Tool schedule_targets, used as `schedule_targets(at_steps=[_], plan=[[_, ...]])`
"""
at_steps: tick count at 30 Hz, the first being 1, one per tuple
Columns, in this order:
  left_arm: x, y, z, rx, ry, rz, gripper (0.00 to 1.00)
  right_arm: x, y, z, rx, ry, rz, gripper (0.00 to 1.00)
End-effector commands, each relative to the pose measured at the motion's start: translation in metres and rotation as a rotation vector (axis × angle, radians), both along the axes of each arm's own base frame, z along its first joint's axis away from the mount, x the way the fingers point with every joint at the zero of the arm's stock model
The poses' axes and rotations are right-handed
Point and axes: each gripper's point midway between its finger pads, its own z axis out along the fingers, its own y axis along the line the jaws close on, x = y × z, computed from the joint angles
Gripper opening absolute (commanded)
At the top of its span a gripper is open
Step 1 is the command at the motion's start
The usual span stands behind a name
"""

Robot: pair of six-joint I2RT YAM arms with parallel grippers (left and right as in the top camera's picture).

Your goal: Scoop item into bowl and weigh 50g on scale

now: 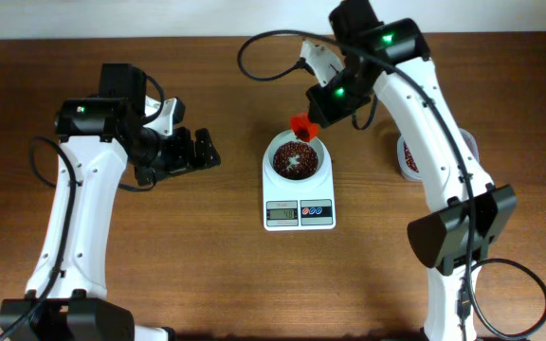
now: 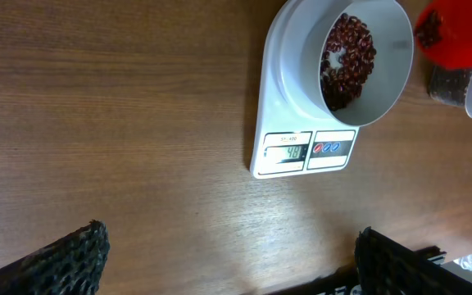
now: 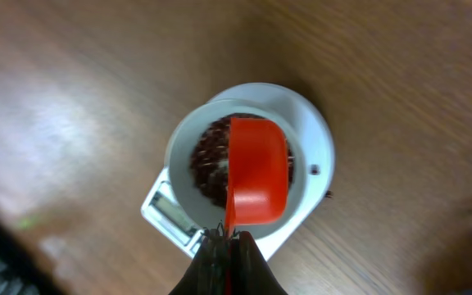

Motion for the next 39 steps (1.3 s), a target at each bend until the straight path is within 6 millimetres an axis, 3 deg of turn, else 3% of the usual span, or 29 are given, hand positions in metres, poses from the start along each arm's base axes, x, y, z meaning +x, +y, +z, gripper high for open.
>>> schedule_targets(at_steps=[1,2,4,6,8,10,39], plan=[[0.000,-0.002,-0.003,-0.007,0.010,-0.002,0.99,0.002,0.000,0.011,-0.013,-0.053,0.021,0.04],[0.000,-0.002,-0.003,-0.007,0.010,-0.002,0.99,0.001,0.000,0.011,-0.019,-0.060,0.051,0.04],[0.000,-0.002,-0.003,-0.007,0.010,-0.002,0.99,0.011,-0.020,0.007,-0.116,-0.069,-0.104,0.04],[0.000,-0.002,-0.003,-0.007,0.010,-0.002,0.99,0.005,-0.007,0.009,-0.073,-0.077,0.016,0.04],[0.000,-0.002,-0.003,-0.007,0.010,-0.002,0.99,0.007,-0.007,0.009,-0.058,-0.059,-0.056,0.04],[0.000,-0.002,-0.003,-0.007,0.010,-0.002,0.99,0.002,0.004,0.012,-0.006,-0.054,0.016,0.04],[0.000,-0.002,-0.003,-0.007,0.010,-0.002,0.99,0.004,0.003,0.012,-0.006,-0.058,0.007,0.04]])
